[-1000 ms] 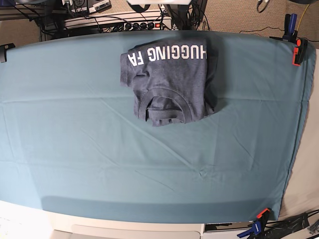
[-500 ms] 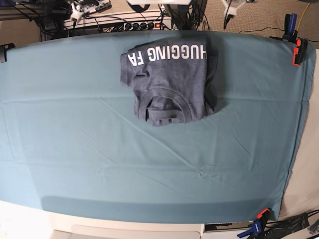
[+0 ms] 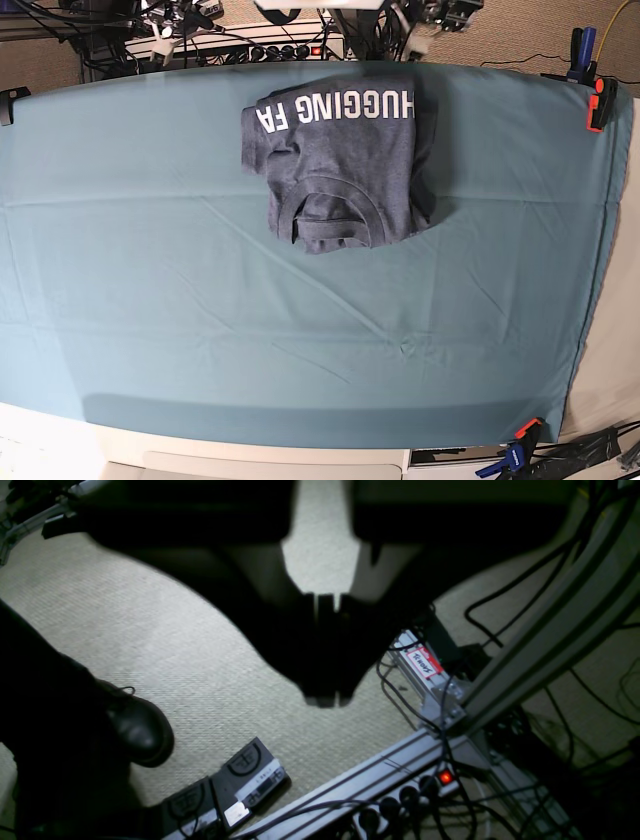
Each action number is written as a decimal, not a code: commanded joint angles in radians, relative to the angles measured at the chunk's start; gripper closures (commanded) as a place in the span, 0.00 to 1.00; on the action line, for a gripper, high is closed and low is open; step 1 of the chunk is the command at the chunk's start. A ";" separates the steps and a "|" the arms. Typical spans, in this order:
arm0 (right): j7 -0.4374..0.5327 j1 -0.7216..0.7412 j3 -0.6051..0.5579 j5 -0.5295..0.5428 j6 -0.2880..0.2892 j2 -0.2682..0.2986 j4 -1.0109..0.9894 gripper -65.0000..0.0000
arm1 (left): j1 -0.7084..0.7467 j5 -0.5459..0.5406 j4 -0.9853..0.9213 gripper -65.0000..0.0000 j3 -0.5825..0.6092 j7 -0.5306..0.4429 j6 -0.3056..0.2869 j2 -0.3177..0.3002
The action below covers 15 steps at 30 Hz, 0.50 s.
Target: Fold the T-shirt properly
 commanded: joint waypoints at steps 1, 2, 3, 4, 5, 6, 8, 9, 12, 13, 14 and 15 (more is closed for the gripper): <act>0.022 0.001 0.002 -0.001 -0.001 0.008 0.004 1.00 | 0.000 -0.003 0.004 1.00 0.001 -0.002 0.007 0.009; 0.023 0.005 0.002 0.000 -0.001 0.008 0.004 1.00 | -0.003 -0.004 0.005 1.00 0.001 -0.003 0.010 0.013; 0.022 0.010 0.002 -0.005 -0.001 0.007 0.004 1.00 | -0.005 -0.006 0.005 1.00 0.001 -0.003 0.014 0.015; 0.019 0.013 0.002 -0.018 -0.001 0.006 0.004 1.00 | -0.008 -0.007 0.005 1.00 0.001 -0.002 0.016 0.017; 0.013 0.017 0.002 -0.035 -0.001 0.006 0.004 1.00 | -0.007 -0.007 0.005 1.00 0.001 0.002 0.022 0.018; 0.004 0.021 0.002 -0.050 0.000 0.006 0.004 1.00 | -0.008 -0.007 0.005 1.00 0.001 0.008 0.027 0.021; -0.008 0.027 0.002 -0.079 -0.001 0.006 0.004 1.00 | -0.007 -0.015 0.005 1.00 0.001 0.017 0.047 0.024; -0.012 0.028 0.002 -0.101 -0.001 0.005 0.004 1.00 | -0.007 -0.031 0.005 1.00 0.001 0.021 0.056 0.025; -0.013 0.028 -0.021 -0.196 -0.001 0.006 0.004 1.00 | -0.007 -0.053 0.005 1.00 0.001 0.025 0.061 0.026; -0.013 0.028 -0.039 -0.224 -0.002 0.006 0.004 1.00 | -0.010 -0.053 0.005 1.00 0.001 0.028 0.062 0.025; -0.013 0.028 -0.062 -0.242 -0.002 0.006 0.004 1.00 | -0.015 -0.052 0.005 1.00 0.001 0.035 0.062 0.026; -0.015 0.028 -0.087 -0.249 -0.002 0.006 0.004 1.00 | -0.016 -0.053 0.005 1.00 0.001 0.042 0.062 0.026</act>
